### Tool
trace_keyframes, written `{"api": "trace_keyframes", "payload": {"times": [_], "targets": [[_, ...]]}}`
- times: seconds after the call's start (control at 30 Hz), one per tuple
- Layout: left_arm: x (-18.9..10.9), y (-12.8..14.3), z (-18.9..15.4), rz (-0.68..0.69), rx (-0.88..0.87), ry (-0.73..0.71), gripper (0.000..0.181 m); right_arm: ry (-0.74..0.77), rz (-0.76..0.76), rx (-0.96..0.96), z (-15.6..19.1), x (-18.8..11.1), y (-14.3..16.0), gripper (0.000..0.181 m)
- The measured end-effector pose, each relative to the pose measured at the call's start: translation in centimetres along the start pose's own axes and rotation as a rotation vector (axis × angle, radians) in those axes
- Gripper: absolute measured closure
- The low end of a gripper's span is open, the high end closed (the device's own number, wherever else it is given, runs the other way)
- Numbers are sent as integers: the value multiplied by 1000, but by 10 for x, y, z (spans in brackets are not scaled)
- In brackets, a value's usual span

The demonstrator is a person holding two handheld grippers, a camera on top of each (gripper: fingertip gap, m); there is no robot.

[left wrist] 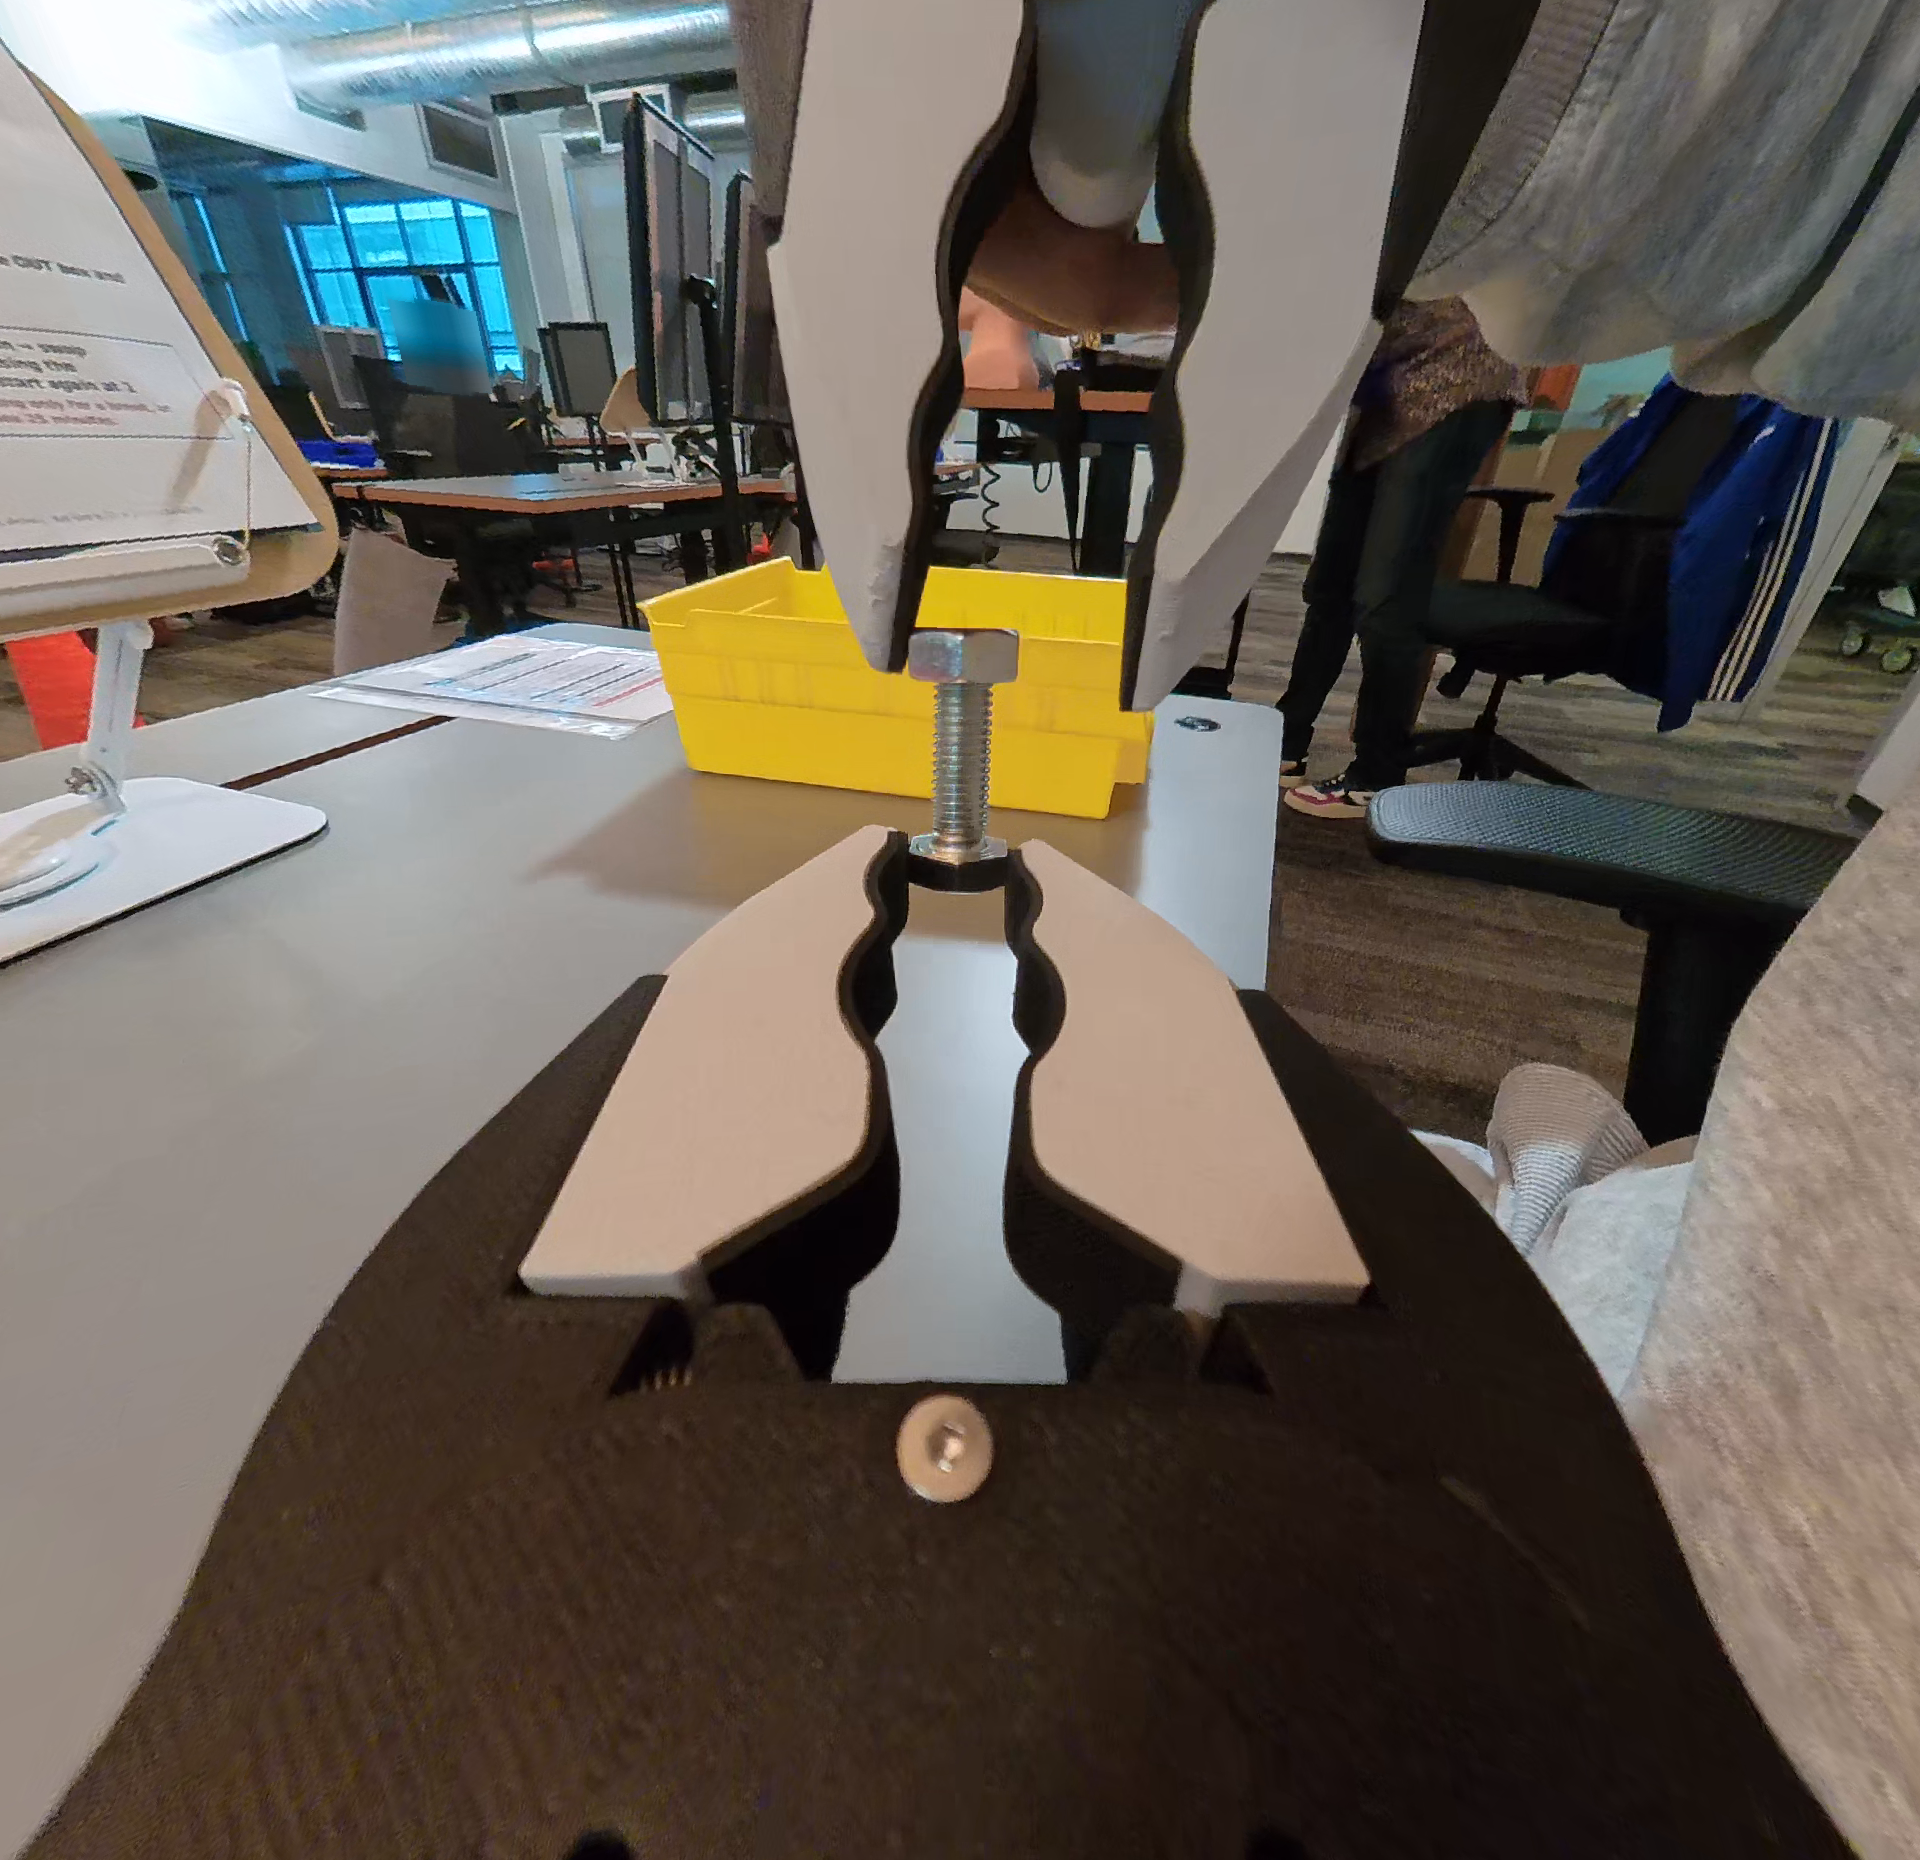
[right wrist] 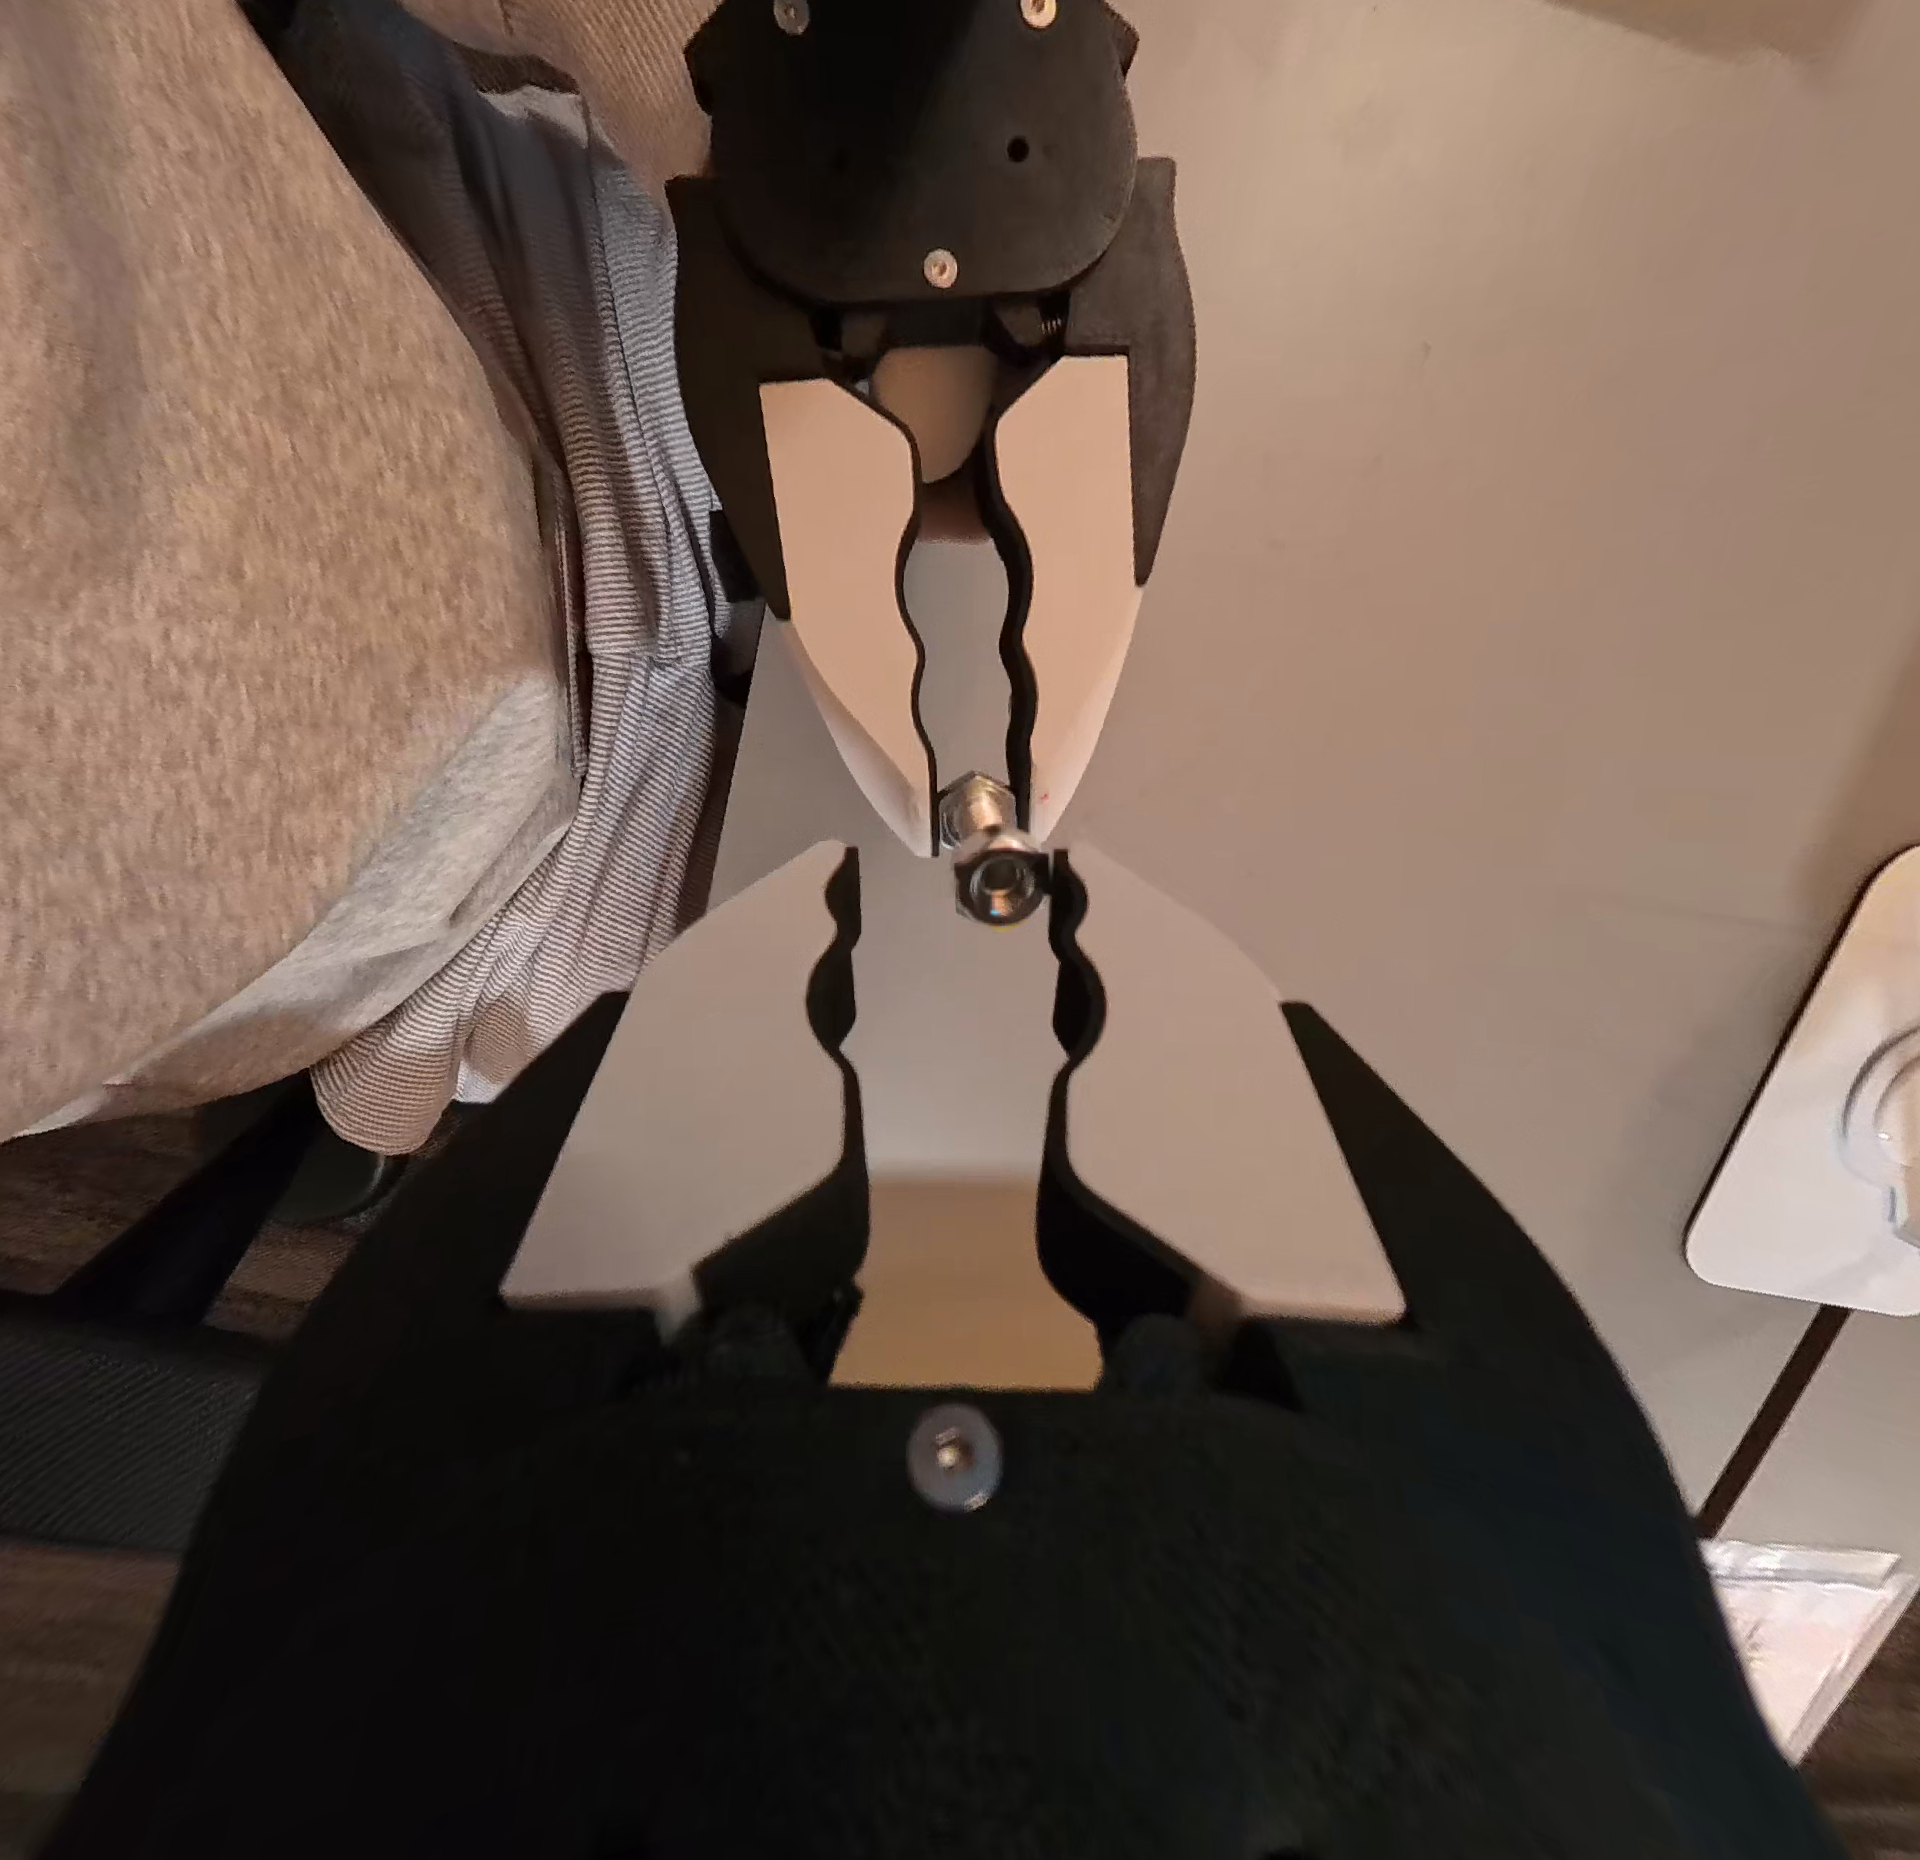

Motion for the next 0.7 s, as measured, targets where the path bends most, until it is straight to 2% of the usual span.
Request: {"api": "trace_keyframes", "payload": {"times": [0.33, 0.7], "targets": [[-4, -1, 10, -40, -92, -10, 163, -24, 22, 20, 2, -1, 7, 152], [1, 1, 0, 6, 4, 7, 163, -12, -35, -50, 7, -3, -7, 154]]}}
Point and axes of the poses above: each gripper's, where its closed fingertips meet, x out along the fingers, y out of its underside, z = x × y across the jaws, the point moved 9 cm from there along -x, back along the fingers, and after that the axes turned 7 degrees about z, right-handed, at the moved point
